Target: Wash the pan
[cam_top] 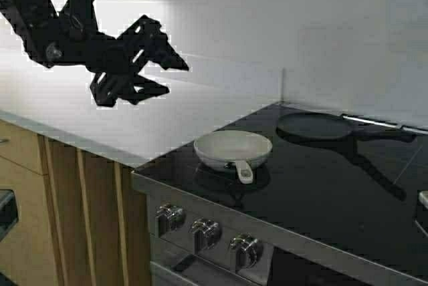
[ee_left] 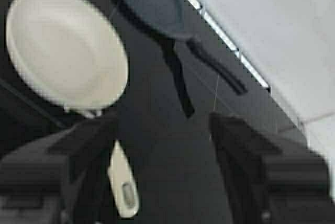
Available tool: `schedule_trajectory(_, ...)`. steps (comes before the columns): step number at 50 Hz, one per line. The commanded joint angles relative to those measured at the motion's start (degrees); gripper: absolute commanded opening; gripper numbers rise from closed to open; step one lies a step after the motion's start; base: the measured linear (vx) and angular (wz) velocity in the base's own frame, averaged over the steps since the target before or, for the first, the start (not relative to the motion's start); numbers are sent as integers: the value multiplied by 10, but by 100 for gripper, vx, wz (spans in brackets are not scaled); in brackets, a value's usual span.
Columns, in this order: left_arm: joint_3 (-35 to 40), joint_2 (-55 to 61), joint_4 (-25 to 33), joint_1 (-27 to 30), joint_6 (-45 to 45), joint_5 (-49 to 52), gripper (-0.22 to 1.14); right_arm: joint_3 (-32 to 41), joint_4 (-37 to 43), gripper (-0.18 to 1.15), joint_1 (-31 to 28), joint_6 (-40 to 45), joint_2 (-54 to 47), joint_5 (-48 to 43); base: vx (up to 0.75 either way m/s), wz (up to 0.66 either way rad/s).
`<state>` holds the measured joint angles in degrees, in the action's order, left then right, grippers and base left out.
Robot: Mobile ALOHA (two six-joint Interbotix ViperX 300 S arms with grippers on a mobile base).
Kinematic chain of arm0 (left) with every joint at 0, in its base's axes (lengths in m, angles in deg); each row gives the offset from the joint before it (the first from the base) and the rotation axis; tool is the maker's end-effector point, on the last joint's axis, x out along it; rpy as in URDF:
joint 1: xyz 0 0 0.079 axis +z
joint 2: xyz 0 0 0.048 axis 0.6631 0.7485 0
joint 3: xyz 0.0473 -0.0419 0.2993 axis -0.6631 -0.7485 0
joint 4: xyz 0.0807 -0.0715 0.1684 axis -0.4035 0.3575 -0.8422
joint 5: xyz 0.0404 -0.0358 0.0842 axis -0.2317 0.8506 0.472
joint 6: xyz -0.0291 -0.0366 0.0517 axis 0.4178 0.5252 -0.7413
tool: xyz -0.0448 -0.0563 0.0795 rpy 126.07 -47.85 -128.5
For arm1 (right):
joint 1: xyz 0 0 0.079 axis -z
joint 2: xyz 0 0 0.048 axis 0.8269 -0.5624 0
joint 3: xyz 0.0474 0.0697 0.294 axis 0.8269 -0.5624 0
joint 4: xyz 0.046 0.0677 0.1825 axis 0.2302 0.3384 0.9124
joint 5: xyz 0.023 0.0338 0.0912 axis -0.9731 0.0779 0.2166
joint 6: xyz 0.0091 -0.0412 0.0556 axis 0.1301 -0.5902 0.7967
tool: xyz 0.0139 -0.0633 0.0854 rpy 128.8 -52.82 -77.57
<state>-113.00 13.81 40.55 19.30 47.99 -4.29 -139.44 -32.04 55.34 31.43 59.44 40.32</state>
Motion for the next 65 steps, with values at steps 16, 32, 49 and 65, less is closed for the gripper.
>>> schedule_trajectory(16,76,181,-41,-1,112,-144,90,7,-1,6,-1,1,-4,4,0,0)
schedule_trajectory(32,150,308,-69,-19,222,-232,90,6,-1,6,-1,1,-4,4,0,0)
schedule_trajectory(49,178,349,-49,-45,229,-228,90,6,-1,6,-1,2,-4,4,0,0)
schedule_trajectory(65,217,367,-31,-72,241,-197,90,6,-1,6,-1,4,-4,4,0,0)
